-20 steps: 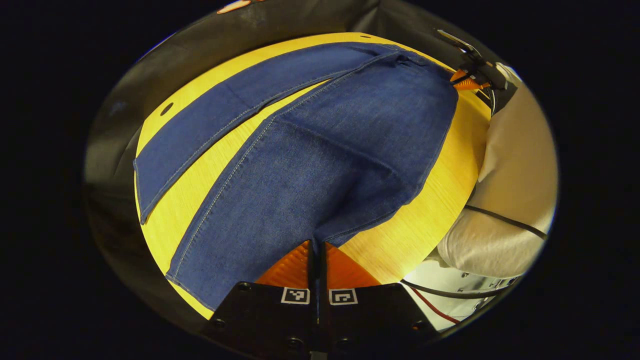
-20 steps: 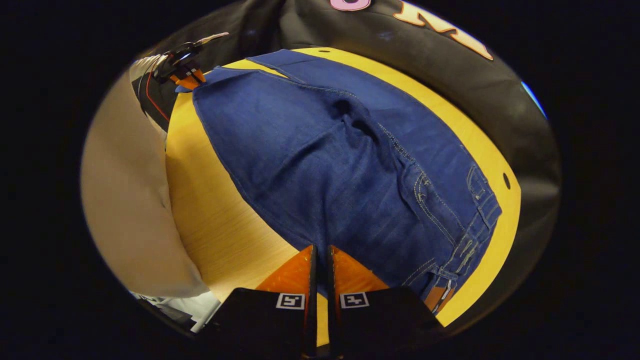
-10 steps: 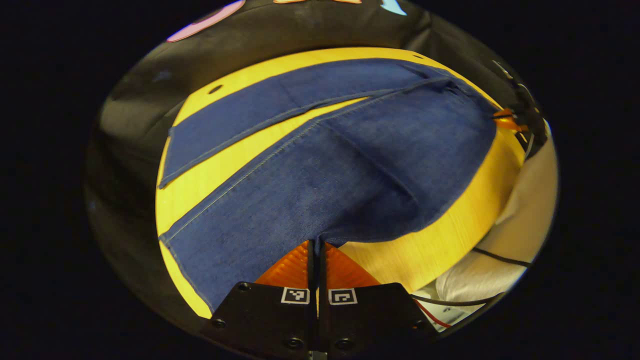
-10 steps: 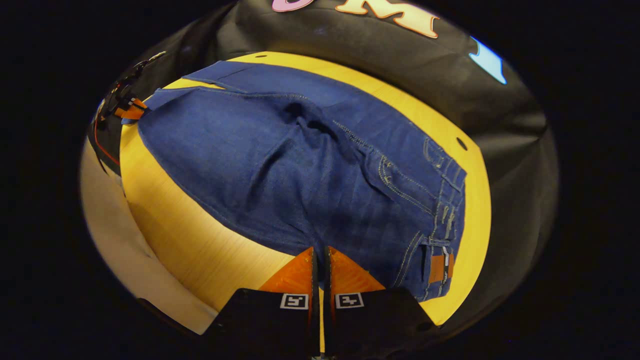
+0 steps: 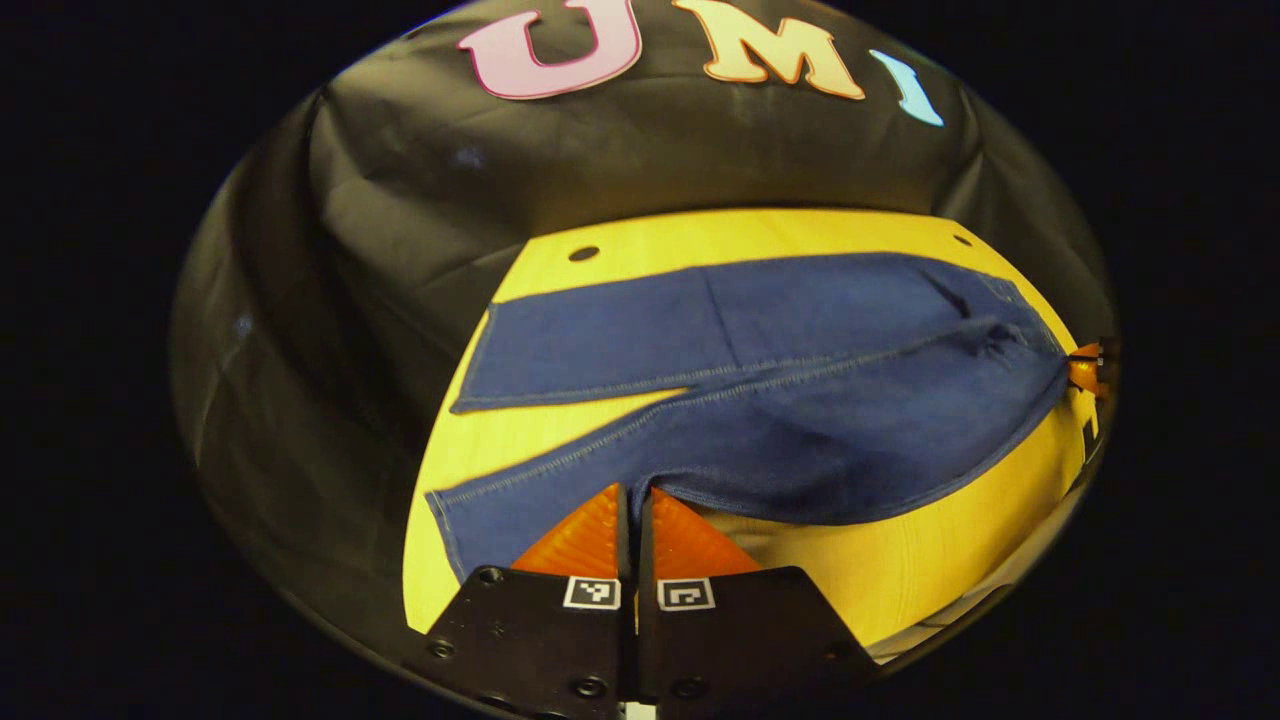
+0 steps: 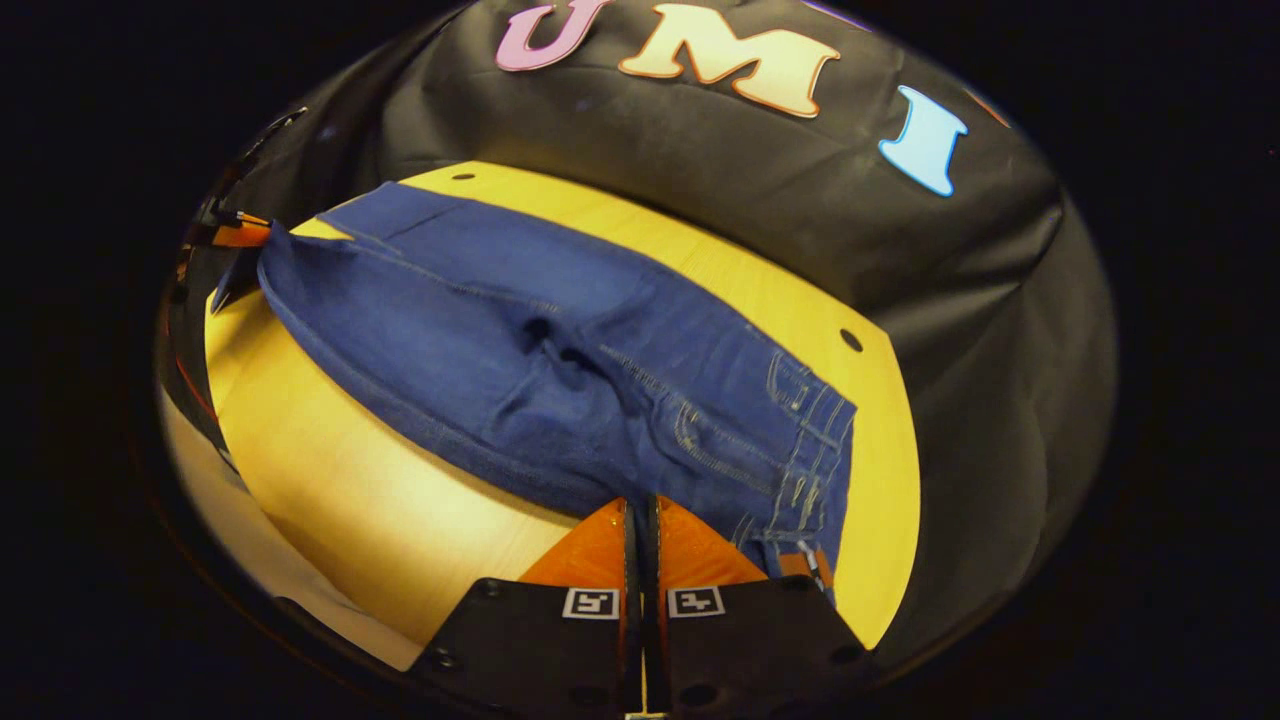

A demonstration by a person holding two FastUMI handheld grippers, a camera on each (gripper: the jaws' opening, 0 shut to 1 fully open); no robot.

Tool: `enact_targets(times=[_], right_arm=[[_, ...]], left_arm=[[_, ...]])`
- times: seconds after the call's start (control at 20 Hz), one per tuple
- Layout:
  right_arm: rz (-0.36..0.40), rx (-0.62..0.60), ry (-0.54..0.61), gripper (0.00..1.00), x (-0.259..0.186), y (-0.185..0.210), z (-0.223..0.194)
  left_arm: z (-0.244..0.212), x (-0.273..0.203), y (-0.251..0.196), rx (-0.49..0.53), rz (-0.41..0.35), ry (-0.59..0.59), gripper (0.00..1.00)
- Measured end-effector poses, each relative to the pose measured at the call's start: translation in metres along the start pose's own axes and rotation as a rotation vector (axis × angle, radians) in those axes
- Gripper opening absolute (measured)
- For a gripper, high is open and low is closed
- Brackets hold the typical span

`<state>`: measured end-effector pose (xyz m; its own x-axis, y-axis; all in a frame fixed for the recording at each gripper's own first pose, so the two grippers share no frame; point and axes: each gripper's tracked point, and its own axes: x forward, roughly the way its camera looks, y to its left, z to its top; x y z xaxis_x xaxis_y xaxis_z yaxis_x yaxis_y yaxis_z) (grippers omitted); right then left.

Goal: Grasp the waist and the cuffs of the jeans and fold them to make the two legs overlap; first hold the waist and fold one-third of the jeans toward the cuffs, then hold the cuffs and fold the remaining one-third in the same direction to finish folding.

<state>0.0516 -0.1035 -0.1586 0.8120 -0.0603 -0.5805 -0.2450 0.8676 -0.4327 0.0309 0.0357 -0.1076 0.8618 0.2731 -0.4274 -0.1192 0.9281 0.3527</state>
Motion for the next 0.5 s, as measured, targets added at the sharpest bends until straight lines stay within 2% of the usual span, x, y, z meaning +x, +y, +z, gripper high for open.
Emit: enact_targets(times=[0.25,0.3,0.35,0.5], right_arm=[[-0.048,0.007,-0.061,0.01,0.030,-0.022,0.059],[-0.057,0.009,-0.069,0.04,0.038,-0.026,0.068],[-0.062,0.013,-0.070,0.01,0.047,-0.028,0.075],[-0.084,0.041,-0.091,0.03,0.074,-0.042,0.101]], left_arm=[[0.078,0.030,0.016,0.122,0.081,-0.084,0.00],[0.092,0.040,0.018,0.139,0.095,-0.090,0.00],[0.105,0.048,0.020,0.151,0.105,-0.097,0.00],[0.138,0.082,0.023,0.197,0.132,-0.096,0.00]])
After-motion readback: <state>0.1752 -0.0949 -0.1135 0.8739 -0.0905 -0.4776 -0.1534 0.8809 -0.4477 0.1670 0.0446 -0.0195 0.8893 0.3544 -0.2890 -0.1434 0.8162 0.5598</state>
